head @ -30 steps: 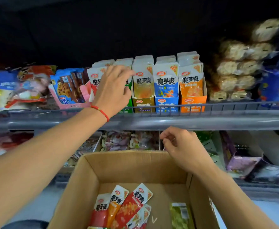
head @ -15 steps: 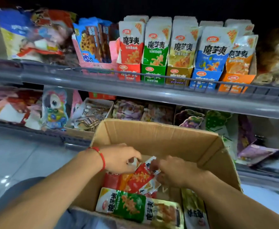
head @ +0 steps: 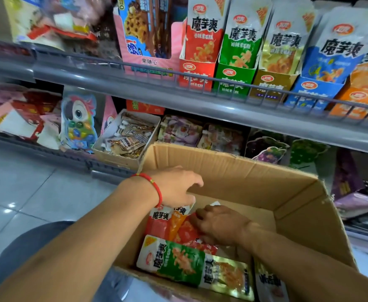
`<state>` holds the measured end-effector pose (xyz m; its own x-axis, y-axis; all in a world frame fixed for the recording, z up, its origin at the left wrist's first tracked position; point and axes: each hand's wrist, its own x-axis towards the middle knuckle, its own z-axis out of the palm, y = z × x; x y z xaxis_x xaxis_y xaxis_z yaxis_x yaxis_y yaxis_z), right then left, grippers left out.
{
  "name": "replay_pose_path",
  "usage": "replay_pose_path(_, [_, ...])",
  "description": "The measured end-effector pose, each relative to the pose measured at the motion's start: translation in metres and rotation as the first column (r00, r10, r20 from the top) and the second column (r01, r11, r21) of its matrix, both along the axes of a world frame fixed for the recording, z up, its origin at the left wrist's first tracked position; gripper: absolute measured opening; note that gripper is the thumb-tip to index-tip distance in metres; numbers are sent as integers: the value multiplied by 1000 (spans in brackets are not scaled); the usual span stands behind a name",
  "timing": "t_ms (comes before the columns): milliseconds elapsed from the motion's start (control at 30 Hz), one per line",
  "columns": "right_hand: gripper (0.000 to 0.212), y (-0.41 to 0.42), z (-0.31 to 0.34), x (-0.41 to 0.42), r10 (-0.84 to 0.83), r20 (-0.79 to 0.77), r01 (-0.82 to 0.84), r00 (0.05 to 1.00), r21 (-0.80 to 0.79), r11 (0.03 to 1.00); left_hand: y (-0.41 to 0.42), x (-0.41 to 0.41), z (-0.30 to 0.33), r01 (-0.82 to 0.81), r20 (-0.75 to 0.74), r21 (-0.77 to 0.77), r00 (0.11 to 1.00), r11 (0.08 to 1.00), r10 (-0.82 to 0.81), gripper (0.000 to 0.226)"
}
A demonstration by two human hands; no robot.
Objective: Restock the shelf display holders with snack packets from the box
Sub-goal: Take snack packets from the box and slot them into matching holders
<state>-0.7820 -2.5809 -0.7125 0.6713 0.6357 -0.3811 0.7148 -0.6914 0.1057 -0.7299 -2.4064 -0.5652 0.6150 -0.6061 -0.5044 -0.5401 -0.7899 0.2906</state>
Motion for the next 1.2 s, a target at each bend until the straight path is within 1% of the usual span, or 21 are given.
replay_pose_path(100, [27,-1,6,1,84,60,-81,995,-52,995,0,4,-4,-40,-1,7,999,999,40,48])
replay_pose_path(200, [35,-11,39,2,95,78,-90,992,-58,994,-3,6,-9,-96,-6,-7,995,995,96,47])
replay_pose_path(300, [25,-30,81,-9,117,269,-133,956,41,990,-9,5,-10,-226,-62,-132,974,965,220,41])
replay_pose_path(367, [19,-45,103,-17,70,397,-134,915,137,981,-16,4,-11,-364,-159,-218,929,905,335,35])
replay_pose_path(400, [29,-53,114,-20,69,450,-159,890,164,974,-20,3,-13,-471,-267,-265,874,842,405,33])
replay_pose_path(433, [37,-61,126,-24,60,500,-185,864,206,961,-25,0,-15,-605,-435,-292,774,741,460,33])
replay_pose_path(467, [41,-70,133,-28,32,525,-197,851,263,945,-30,-4,-15,-731,-639,-273,624,626,449,34])
replay_pose_path(500, [42,-78,139,-32,-5,537,-199,843,321,926,-34,-8,-14,-816,-817,-225,456,533,353,36])
replay_pose_path(533, [43,-85,143,-35,-45,533,-183,845,366,912,-36,-11,-14,-856,-918,-185,325,483,225,39])
replay_pose_path(567, [43,-91,145,-37,-73,517,-164,853,398,903,-39,-15,-11,-872,-959,-178,257,456,118,40])
replay_pose_path(600, [44,-96,145,-39,-93,510,-152,855,418,896,-40,-18,-10,-884,-971,-189,233,427,51,39])
replay_pose_path(667, [53,-103,142,-39,-144,480,-107,866,459,882,-42,-19,-9,-906,-964,-230,262,354,46,34])
replay_pose_path(733, [59,-108,140,-41,-190,427,-69,884,521,850,-43,-20,-10,-907,-932,-291,341,304,125,29])
replay_pose_path(800, [45,-108,143,-42,-233,373,-52,898,616,786,-44,-23,-12,-879,-868,-377,445,292,220,24])
replay_pose_path(867, [37,-111,143,-43,-267,352,-47,897,678,734,-44,-26,-11,-855,-809,-444,511,269,290,22])
replay_pose_path(967, [49,-120,138,-46,-384,269,68,883,737,672,-46,-33,-7,-794,-710,-542,608,276,355,23])
replay_pose_path(1000, [57,-123,138,-48,-466,181,159,866,784,600,-47,-35,-6,-772,-673,-571,636,281,379,24])
replay_pose_path(1067, [58,-121,143,-52,-595,-68,329,801,880,342,-47,-38,-2,-743,-633,-609,666,278,394,26])
replay_pose_path(1133, [54,-116,148,-51,-606,-351,481,714,875,60,-49,-43,-1,-722,-616,-625,689,296,381,27])
replay_pose_path(1167, [55,-114,150,-49,-579,-467,547,669,836,-43,-51,-45,-2,-722,-622,-623,691,301,369,27])
replay_pose_path(1200, [56,-112,151,-48,-565,-525,589,637,804,-82,-53,-48,-1,-728,-637,-617,685,298,355,26])
